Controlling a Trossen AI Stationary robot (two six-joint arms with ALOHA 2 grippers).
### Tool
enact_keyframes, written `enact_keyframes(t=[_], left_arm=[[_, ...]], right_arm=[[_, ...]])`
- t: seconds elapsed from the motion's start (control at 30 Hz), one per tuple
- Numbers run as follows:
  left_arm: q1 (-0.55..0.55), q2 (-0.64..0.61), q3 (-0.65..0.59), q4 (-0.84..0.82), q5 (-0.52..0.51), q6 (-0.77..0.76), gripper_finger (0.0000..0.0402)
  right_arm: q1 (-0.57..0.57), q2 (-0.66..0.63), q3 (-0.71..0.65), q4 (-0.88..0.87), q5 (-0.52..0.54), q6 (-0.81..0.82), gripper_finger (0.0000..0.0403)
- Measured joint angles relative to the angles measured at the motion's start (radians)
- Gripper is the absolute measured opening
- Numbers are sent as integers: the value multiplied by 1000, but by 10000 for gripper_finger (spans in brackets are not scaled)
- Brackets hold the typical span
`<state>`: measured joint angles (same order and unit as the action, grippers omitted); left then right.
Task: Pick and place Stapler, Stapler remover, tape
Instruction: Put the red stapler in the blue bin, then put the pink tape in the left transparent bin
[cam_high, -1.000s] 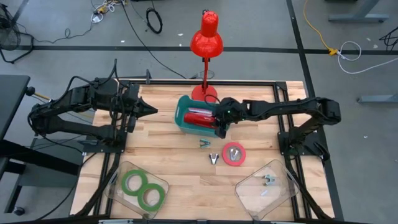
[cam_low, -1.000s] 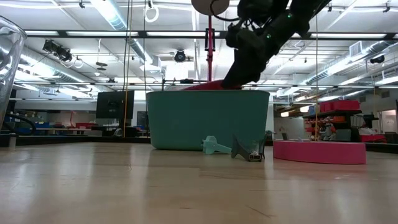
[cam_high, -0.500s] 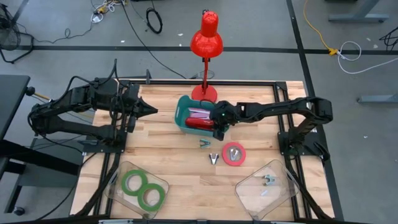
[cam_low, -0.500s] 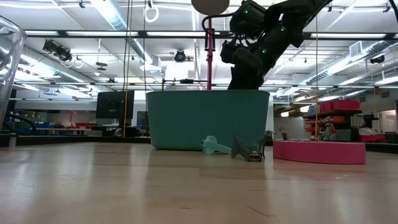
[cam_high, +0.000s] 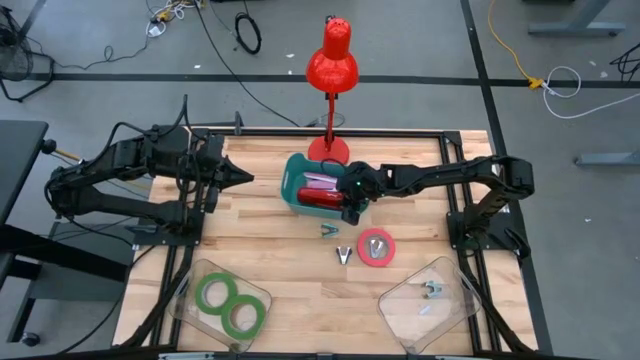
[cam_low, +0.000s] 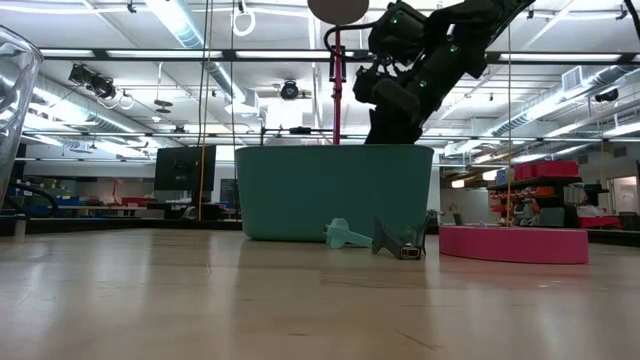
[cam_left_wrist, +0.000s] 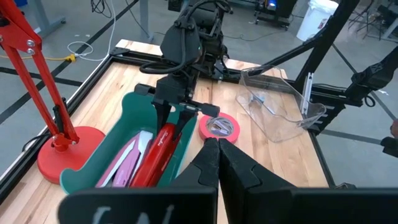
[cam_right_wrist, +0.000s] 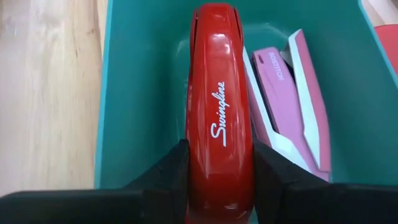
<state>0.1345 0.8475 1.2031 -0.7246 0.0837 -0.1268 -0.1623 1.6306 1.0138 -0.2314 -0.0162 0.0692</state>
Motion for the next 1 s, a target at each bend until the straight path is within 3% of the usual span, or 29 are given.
enact_keyframes(t=[0.3,0.47,0.7,1.0], left_arm=[[0,0,0,3,0,0,5],[0,0,0,3,0,0,5],[0,0,0,4,0,-1,5],[0,0,0,13,0,-1,5]], right_arm=[[0,-3,1,5,0,74,228],[0,-3,1,4,-7,80,267],[0,-41,0,58,-96,94,277],[15,-185,0,71,-155,101,270]])
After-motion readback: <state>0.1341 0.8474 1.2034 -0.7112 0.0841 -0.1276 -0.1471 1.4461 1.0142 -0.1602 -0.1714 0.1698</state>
